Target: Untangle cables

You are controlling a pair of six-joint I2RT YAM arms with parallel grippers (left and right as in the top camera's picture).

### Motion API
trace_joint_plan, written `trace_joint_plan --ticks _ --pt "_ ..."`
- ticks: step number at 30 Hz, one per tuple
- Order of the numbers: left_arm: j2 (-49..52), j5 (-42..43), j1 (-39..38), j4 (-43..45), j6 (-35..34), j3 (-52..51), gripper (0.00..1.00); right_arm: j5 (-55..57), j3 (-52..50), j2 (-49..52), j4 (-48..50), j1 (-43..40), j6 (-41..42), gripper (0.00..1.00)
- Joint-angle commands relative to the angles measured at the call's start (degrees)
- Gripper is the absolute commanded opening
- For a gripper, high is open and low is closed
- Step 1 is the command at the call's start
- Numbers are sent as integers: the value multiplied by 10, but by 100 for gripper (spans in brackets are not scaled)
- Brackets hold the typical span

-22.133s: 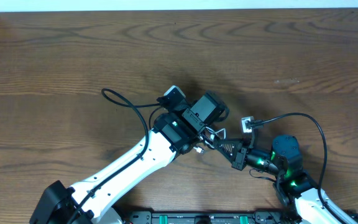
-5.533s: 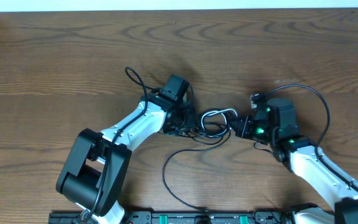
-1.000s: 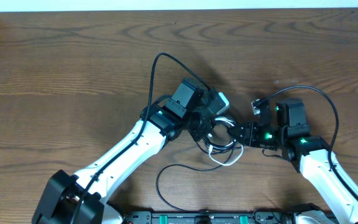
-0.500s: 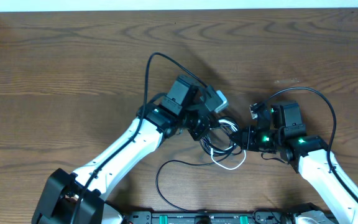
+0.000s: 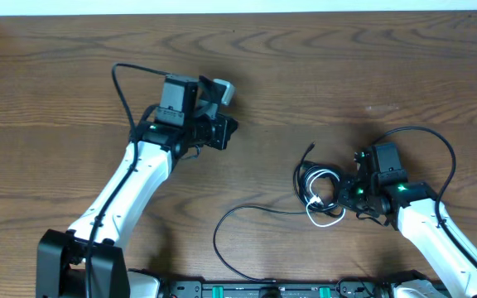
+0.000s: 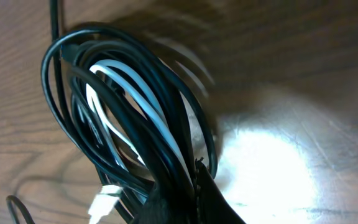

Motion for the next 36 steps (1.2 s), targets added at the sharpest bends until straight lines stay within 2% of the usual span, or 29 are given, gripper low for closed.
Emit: trace_joint_plan --ticks 1,4,7,12,15,22,30,36 --pt "-12 11 2 -9 -63 6 37 -33 3 -2 24 -1 9 1" --pt "-12 39 1 -18 -63 6 42 -130 3 -2 91 -1 -24 1" --pt "-12 83 1 -23 -63 6 51 -231 3 -2 179 -1 -6 1" --pt "-12 171 1 -24 -63 6 62 -212 3 -2 221 -1 191 2" --pt "-12 182 1 -31 -63 6 78 -204 3 -2 229 -1 301 2" --pt "-11 181 1 -72 -101 6 79 -205 3 -2 240 -1 462 2" --pt "-11 136 -21 -74 -249 6 79 -231 3 -2 245 0 465 1" --pt "-10 54 -59 -72 -394 6 79 -256 3 -2 245 0 411 1"
